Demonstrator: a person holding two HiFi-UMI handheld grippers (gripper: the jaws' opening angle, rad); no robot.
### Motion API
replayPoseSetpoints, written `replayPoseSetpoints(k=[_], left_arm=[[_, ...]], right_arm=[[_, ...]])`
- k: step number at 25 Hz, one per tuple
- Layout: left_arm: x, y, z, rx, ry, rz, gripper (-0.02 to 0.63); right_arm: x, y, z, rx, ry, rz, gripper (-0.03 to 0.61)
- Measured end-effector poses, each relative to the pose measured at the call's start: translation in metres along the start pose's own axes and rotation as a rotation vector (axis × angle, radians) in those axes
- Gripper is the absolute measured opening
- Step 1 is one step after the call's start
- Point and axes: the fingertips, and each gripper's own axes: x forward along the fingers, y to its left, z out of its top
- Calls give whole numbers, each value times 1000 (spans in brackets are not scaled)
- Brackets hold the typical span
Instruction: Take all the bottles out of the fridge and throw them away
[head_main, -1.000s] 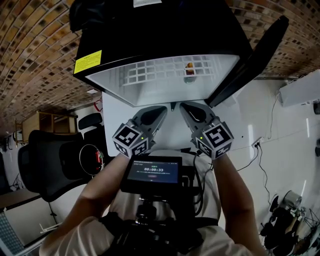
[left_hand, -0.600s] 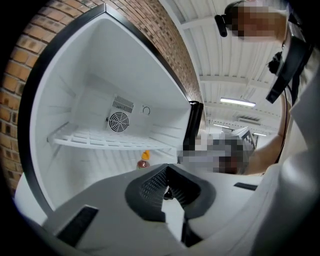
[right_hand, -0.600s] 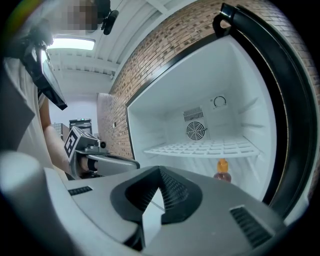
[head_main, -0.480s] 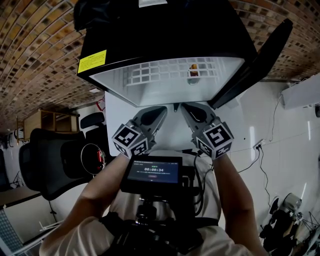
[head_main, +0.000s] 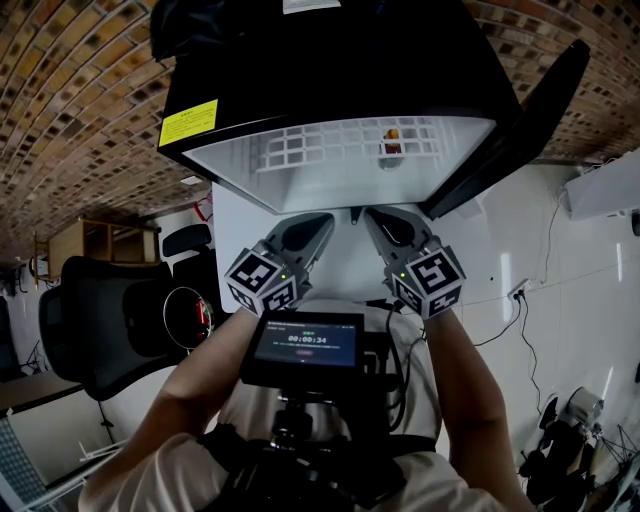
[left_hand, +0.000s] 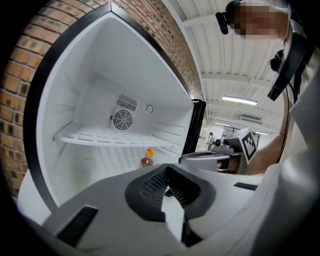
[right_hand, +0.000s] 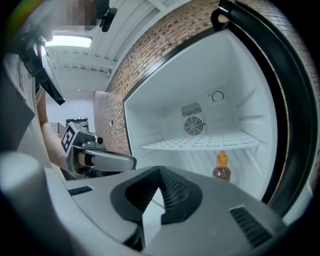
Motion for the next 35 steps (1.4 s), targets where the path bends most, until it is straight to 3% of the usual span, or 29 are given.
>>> replayPoseSetpoints(k=[6,10,15,18,26,27,28,29,35], left_arm=[[-7,5,3,-4,14,22,9],[-22,17,0,-31,27,66,9],[-45,36,-3,-50,27,156,10],[-62,48,-4,-58,25,224,9],[-112,75,-19,-116,4,406,9],[-114,75,-21,-119,1,417,9],[-115,75,-24,-122,-1,426,10],[-116,75,-26,-126,-4,434,9],[-111,73,-21,-135,-8,404,9]], right_arm=[[9,-44,-30,37,49,-198,30],[28,-83,-49,41,79,-351,215],[56,-142,-70,33,115,-555,305],[72,-172,-86,56,148,-626,364],[107,-209,-99,51,237,-628,378],[110,-210,-99,53,237,-615,324],[111,-209,-99,54,236,-601,273],[112,-206,-99,53,238,-583,262],[99,-147,-93,91,223,-423,262]])
